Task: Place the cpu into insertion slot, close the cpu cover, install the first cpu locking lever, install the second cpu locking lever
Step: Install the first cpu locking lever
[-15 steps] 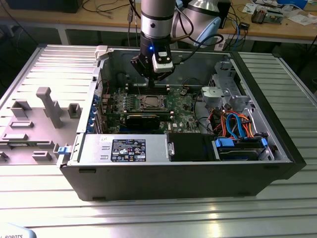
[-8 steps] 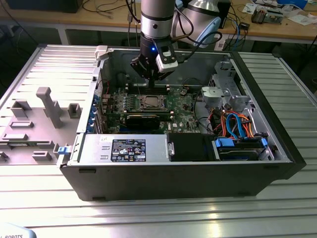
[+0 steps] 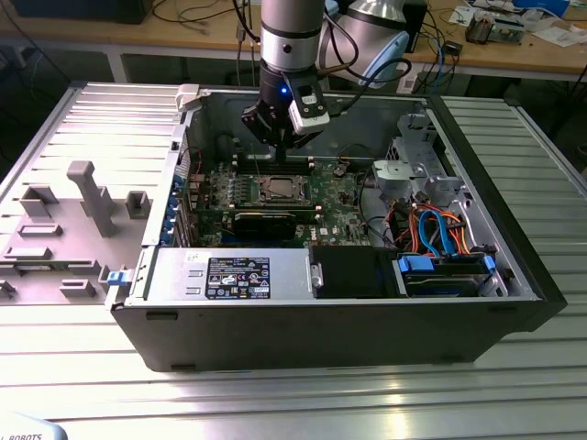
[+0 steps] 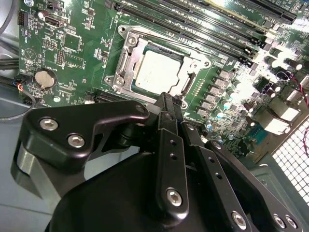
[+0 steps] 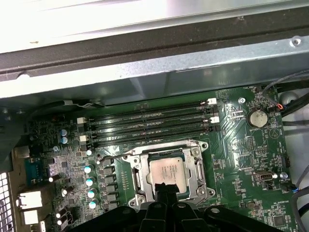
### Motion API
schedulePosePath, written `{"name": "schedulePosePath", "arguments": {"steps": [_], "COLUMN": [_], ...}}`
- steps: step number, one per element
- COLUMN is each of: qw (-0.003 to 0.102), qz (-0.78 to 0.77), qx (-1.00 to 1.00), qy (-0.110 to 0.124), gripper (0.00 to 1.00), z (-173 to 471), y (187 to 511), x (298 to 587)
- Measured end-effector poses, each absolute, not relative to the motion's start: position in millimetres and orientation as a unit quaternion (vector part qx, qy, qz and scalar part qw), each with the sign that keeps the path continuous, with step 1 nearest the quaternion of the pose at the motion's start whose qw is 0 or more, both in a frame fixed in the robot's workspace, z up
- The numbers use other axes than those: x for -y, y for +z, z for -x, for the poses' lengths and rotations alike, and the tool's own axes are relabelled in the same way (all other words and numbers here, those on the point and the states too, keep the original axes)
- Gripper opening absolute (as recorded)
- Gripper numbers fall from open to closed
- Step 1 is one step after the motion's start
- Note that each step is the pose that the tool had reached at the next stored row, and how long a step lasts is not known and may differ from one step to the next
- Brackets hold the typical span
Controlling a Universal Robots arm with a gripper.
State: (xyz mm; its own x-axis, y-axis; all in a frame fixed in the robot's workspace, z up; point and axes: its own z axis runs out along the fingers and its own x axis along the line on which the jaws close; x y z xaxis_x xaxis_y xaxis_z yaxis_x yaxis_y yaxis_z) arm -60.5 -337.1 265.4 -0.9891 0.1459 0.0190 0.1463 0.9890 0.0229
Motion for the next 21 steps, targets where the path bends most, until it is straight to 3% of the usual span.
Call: {"name": "schedulePosePath", "arguments": {"steps": [14, 18, 21], "qw": [0.008, 0.004, -0.006], "qz": [0.005, 0.000, -0.002], "qx": [1.000, 1.000, 1.000], "qy": [-0.012, -0.012, -0.012], "gripper": [0.11, 0.11, 0.11], "z": [61, 71, 74], "y": [264, 264, 264], "x": [337, 337, 337]}}
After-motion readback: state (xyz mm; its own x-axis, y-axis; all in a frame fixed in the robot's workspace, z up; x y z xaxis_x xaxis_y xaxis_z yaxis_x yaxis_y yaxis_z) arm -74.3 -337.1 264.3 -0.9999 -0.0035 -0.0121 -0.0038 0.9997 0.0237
